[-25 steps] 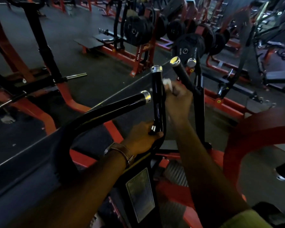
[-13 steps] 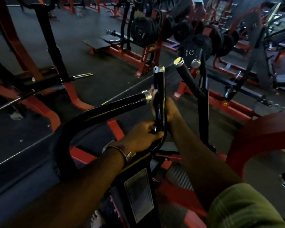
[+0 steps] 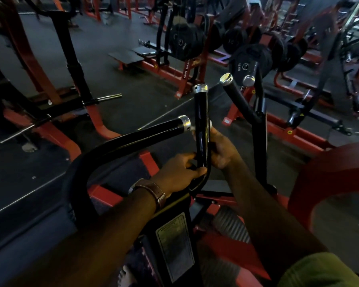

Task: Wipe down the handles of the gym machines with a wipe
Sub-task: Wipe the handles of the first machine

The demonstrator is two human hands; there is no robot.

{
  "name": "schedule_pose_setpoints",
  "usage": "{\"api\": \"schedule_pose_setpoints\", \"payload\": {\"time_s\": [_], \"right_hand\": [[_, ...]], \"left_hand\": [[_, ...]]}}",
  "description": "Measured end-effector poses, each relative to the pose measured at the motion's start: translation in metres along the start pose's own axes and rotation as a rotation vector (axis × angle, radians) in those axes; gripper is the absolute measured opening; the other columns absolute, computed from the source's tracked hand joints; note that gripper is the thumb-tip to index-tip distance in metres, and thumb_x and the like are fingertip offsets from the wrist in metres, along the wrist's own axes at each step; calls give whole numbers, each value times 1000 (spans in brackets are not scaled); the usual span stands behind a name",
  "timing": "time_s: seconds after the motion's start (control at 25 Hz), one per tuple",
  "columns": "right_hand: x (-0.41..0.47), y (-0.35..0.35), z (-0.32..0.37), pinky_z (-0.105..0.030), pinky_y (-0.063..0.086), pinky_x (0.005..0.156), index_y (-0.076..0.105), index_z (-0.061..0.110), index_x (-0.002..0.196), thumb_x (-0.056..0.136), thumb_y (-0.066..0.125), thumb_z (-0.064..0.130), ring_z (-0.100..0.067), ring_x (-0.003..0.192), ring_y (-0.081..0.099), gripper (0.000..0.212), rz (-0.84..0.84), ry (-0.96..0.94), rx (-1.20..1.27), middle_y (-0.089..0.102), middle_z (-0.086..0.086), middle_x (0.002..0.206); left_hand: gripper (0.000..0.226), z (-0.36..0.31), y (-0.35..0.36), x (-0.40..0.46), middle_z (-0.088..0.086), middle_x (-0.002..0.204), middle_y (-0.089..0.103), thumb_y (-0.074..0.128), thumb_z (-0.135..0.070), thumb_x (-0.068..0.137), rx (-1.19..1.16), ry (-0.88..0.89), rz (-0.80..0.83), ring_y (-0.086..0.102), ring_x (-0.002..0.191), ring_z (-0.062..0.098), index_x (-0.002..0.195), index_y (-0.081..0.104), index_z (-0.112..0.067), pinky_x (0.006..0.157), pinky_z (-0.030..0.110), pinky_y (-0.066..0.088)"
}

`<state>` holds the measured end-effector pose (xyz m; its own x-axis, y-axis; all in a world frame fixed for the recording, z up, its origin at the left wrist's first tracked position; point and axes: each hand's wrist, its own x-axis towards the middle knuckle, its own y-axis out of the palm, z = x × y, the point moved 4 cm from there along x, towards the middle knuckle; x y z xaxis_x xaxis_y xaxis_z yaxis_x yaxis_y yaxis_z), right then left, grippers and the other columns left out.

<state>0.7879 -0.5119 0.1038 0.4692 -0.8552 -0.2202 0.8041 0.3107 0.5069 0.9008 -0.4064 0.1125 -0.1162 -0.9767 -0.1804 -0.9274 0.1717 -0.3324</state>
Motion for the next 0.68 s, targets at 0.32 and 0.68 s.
{"api": "schedule_pose_setpoints", "payload": {"time_s": [0.32, 0.68], "right_hand": [[19, 29, 26, -23, 52, 75, 78, 11, 90, 98, 54, 32, -8, 74, 66, 33, -55, -136, 10, 73, -1, 88], [26, 31, 26, -21, 52, 70, 75, 9, 85, 93, 54, 31, -10, 72, 64, 31, 11, -156, 91, 69, -4, 83]], "left_hand": [[36, 1, 0, -1, -1, 102, 75, 69, -27, 93, -46, -13, -12, 73, 88, 12, 129, 62, -25, 80, 25, 58], [37, -1, 3, -4, -10, 111, 68, 59, -34, 99, 50, 6, 34, 67, 96, 5, 135, 55, -31, 78, 17, 51]]}}
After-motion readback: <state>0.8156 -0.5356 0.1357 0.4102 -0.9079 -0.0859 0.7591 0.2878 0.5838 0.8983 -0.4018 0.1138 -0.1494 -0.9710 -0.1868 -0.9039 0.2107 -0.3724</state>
